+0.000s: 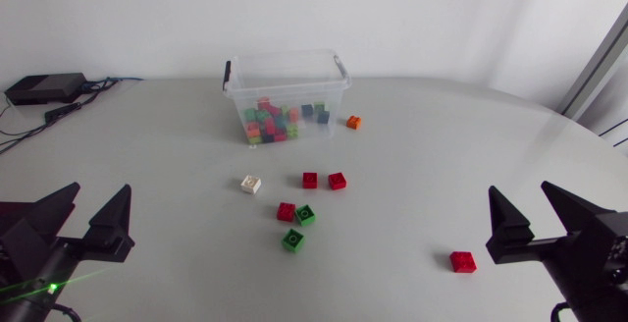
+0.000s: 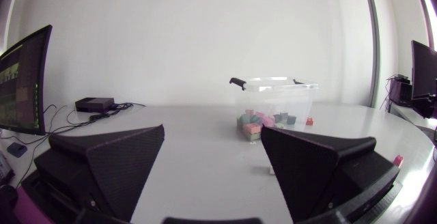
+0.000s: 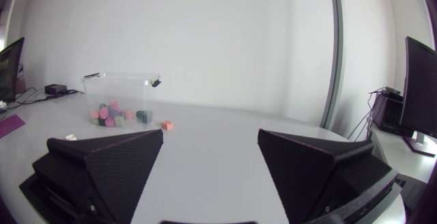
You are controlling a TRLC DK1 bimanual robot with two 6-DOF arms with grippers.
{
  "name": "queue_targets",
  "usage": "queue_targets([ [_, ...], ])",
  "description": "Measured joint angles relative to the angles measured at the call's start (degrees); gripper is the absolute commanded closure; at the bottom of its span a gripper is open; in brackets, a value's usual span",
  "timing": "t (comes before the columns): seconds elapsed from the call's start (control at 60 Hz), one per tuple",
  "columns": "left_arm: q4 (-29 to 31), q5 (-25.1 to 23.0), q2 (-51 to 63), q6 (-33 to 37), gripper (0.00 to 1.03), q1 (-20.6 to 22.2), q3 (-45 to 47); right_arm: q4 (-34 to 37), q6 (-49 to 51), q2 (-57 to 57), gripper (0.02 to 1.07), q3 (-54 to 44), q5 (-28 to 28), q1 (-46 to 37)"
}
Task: Place the duplo bricks in the container
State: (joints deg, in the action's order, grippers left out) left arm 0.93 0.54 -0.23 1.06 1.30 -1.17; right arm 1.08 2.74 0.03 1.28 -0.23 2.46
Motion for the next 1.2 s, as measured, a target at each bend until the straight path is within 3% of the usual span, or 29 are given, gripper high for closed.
queue_targets([
  [0.783,0.0,0.0,0.0,0.0,0.05,-1.0,-0.6,1.7,-0.5,0.0,0.07,0.7,0.0,1.0],
  [1.083,0.9,0.2,10.8,0.0,0.05,-1.5,-12.3,4.7,-2.6,5.8,0.07,12.0,0.1,1.5],
  [1.2,4.4,0.2,18.7,0.0,0.06,-0.9,-18.3,5.3,-2.8,11.7,0.07,16.9,0.3,1.6],
])
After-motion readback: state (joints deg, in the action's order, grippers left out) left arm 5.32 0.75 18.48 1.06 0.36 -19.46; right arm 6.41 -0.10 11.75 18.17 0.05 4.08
